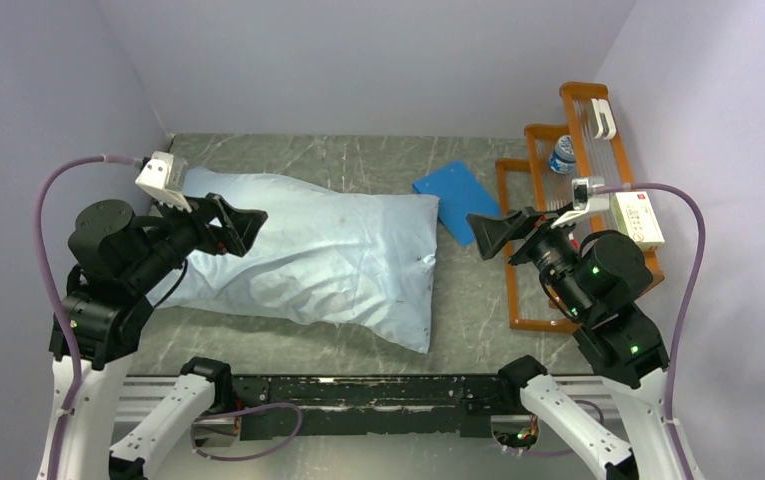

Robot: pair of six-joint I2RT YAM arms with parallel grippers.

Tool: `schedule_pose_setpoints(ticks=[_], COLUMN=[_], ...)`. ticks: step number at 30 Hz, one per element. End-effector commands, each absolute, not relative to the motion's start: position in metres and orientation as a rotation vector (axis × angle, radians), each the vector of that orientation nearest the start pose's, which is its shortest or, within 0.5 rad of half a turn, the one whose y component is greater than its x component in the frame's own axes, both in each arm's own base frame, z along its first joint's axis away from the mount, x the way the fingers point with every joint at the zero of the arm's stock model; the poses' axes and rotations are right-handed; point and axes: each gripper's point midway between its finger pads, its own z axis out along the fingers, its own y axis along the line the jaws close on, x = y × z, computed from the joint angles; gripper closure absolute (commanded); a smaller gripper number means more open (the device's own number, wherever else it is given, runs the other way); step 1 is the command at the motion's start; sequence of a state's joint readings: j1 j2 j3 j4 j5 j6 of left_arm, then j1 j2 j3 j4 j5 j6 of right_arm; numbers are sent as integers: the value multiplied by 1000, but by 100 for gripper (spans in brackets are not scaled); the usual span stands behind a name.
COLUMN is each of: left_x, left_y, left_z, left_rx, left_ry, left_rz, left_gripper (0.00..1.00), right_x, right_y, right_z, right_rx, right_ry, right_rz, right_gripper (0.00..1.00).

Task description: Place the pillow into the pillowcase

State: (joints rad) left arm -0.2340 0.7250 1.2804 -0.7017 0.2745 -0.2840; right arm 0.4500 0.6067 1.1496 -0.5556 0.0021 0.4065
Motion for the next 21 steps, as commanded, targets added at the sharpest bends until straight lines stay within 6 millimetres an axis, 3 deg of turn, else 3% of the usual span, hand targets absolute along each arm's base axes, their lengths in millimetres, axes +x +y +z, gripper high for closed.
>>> schedule_pose_setpoints(ticks=[1,21], left_x=[209,212], left_y=[-110,-110], left_z=[395,386], left_rx=[173,168], left_ry=[1742,1762], left_rz=[-609,-602], left_gripper=[3,3], right_x=[195,195], right_y=[116,115], right_z=[404,397], right_rx=[-47,-29], right_ry=[1627,1633], right_rz=[680,684], right_gripper=[0,0])
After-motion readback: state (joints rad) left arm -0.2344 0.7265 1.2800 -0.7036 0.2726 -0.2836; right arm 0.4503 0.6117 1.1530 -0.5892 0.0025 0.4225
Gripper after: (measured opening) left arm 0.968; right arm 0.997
